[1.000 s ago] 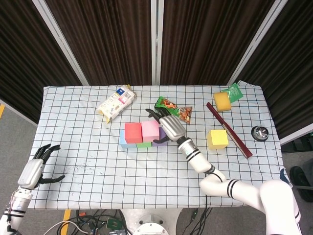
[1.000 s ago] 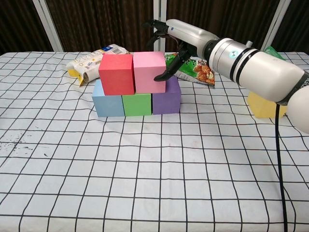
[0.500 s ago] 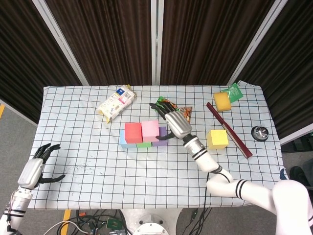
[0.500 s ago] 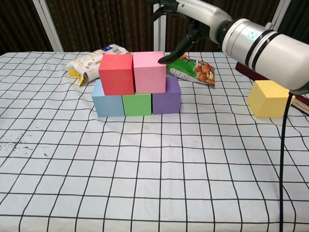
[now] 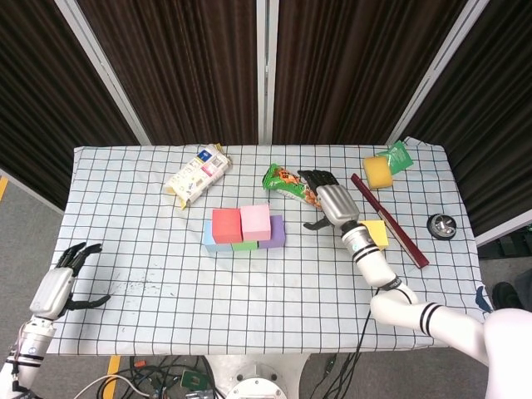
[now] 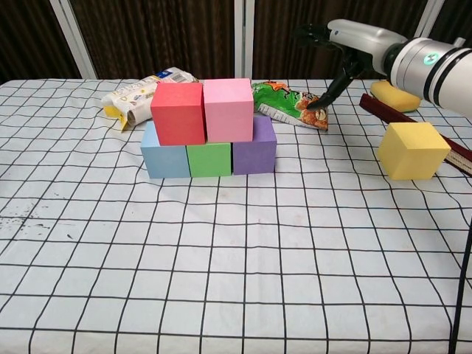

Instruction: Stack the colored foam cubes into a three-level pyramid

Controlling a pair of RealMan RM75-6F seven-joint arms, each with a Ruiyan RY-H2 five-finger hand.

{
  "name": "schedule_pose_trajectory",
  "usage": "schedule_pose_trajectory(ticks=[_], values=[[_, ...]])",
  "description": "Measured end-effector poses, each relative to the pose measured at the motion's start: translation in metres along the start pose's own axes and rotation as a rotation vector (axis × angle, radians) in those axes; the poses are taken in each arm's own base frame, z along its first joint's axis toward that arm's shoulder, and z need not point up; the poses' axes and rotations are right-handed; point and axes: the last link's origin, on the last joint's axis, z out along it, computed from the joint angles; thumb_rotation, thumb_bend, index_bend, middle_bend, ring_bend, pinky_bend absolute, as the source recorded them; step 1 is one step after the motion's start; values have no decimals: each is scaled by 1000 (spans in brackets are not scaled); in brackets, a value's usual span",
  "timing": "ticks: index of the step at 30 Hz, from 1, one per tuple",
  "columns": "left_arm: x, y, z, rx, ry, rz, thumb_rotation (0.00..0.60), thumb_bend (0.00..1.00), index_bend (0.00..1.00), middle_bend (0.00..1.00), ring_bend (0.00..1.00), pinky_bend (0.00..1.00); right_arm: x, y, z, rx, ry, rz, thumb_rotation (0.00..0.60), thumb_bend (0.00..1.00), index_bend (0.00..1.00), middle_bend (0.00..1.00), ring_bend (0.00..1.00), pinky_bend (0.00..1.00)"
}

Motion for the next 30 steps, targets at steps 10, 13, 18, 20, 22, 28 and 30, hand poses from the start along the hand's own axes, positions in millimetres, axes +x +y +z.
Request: schedule_pose_trajectory(ticks=[10, 13, 18, 20, 22, 28, 30], values=[[0, -3, -1, 6, 2, -1, 600, 0, 112, 160, 27, 11, -40, -1, 16, -32, -20, -23, 600, 91, 0, 62, 0, 0], [-1, -3, -1, 4, 1, 0, 600, 0, 112, 159, 27, 10, -48, -6, 21, -35, -14, -21, 600, 104, 0, 62, 0, 0], [0, -3, -1, 2, 5, -1, 600, 0, 112, 160, 27, 10, -58, -14, 33, -41, -11, -13, 600, 133, 0, 62, 0, 0], [0, -4, -1, 5, 3, 0, 600, 0, 112, 159, 27, 11, -60, -16, 36, -43, -10, -13, 600, 143, 0, 62, 0, 0], [0, -5, -1, 6, 0, 1, 600, 0, 112, 160, 27, 11, -62, -18, 39, -46, -9, -7, 600, 152, 0, 63, 0, 0], [-1, -5, -1, 7, 1, -3, 600, 0, 112, 160, 27, 11, -67, -22, 44, -43, -17, 0, 600, 163, 0, 63, 0, 0], [-1, -5, -1, 6, 0, -3, 600, 0, 112, 160, 27, 11, -69, -24, 45, -38, -20, 0, 600, 165, 0, 62, 0, 0]])
